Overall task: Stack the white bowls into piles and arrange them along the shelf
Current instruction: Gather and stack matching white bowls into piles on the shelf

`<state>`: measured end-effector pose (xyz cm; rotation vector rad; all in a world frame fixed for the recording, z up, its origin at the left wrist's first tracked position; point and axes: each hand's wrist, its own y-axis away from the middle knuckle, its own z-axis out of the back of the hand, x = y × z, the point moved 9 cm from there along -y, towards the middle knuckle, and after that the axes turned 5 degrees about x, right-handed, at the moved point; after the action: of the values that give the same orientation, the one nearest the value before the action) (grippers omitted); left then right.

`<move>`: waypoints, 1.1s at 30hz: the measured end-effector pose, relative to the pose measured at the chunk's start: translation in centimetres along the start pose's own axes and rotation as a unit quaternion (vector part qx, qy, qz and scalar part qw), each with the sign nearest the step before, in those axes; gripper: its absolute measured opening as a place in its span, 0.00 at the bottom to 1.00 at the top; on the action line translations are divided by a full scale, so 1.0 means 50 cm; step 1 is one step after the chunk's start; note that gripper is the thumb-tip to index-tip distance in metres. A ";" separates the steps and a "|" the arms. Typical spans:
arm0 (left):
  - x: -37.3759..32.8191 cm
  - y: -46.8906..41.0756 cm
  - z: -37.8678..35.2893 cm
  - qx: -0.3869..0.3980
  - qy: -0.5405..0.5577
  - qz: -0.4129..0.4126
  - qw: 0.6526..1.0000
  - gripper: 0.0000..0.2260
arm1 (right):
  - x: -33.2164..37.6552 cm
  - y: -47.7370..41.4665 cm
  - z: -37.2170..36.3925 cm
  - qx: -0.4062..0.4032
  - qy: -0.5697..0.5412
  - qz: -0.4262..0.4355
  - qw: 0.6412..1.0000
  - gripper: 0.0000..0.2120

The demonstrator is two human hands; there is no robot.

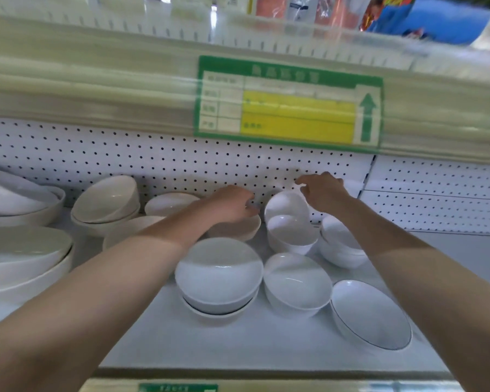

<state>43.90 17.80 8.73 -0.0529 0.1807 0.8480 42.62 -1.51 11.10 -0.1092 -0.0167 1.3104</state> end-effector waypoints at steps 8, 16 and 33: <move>-0.043 -0.052 -0.052 0.047 -0.002 -0.039 0.998 0.11 | -0.035 -0.002 -0.041 0.014 -0.010 -0.011 1.000 0.16; -0.029 -0.066 -0.086 0.093 0.006 -0.028 0.995 0.18 | -0.031 -0.031 -0.096 0.042 -0.049 -0.047 0.997 0.16; -0.030 -0.084 -0.095 0.099 0.064 -0.012 0.993 0.17 | -0.019 -0.034 -0.051 -0.103 -0.044 -0.016 0.994 0.14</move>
<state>45.39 13.35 4.21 0.0763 0.3829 0.7992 44.19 -3.01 8.75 -0.2267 -0.2280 1.2776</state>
